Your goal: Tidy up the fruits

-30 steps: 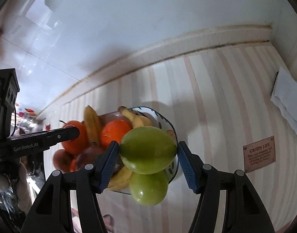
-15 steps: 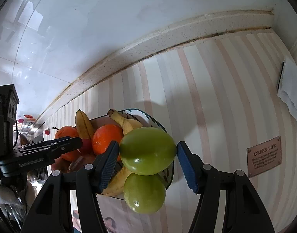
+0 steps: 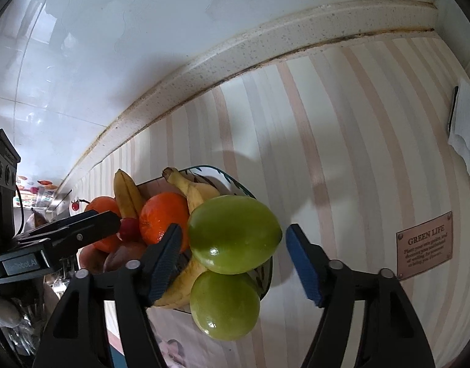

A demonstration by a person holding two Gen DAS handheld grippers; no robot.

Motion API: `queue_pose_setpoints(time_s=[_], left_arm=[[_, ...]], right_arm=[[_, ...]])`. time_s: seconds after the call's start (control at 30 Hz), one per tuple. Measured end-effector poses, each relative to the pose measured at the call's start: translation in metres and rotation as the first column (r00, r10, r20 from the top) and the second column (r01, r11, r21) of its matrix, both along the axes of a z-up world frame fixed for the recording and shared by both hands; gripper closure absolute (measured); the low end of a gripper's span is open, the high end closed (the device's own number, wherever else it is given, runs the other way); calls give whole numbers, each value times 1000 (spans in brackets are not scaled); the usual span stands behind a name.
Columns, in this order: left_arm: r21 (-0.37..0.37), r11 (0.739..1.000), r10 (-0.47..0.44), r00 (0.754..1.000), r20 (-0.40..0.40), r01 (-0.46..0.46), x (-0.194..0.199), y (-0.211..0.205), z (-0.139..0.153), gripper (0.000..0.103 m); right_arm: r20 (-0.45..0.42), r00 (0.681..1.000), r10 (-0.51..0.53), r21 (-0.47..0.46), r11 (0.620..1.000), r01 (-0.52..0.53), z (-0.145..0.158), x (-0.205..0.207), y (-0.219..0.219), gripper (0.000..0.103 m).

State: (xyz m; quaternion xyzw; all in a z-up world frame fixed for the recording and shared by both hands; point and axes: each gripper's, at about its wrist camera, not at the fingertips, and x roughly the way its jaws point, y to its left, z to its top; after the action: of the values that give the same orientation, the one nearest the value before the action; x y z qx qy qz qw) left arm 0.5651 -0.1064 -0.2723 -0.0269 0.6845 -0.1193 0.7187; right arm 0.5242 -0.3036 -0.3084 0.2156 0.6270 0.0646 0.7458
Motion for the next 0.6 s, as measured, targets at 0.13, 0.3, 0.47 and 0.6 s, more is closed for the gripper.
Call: queue_pose_setpoints(time_s=[0.13,0.3,0.47,0.6], left_arm=[[0,1000,23,999,34,-23,-2,4,11,16],[14,999,49,994,98,-51,-16,10,34,16],[32,996,81,985,153,-87,-50,21,51,16],[55,991,111,972,205,-125,-89,32,66,16]], right_arm=[[18,1000,11,-50,999,-10,11,-2,1,12],[62,995,77,-208,976,-63,43,-14,16,6],[124,983,132,-284,954,-92,79,-43,34,5],[169,973,158,-324,941,-97,102,-70,44,4]])
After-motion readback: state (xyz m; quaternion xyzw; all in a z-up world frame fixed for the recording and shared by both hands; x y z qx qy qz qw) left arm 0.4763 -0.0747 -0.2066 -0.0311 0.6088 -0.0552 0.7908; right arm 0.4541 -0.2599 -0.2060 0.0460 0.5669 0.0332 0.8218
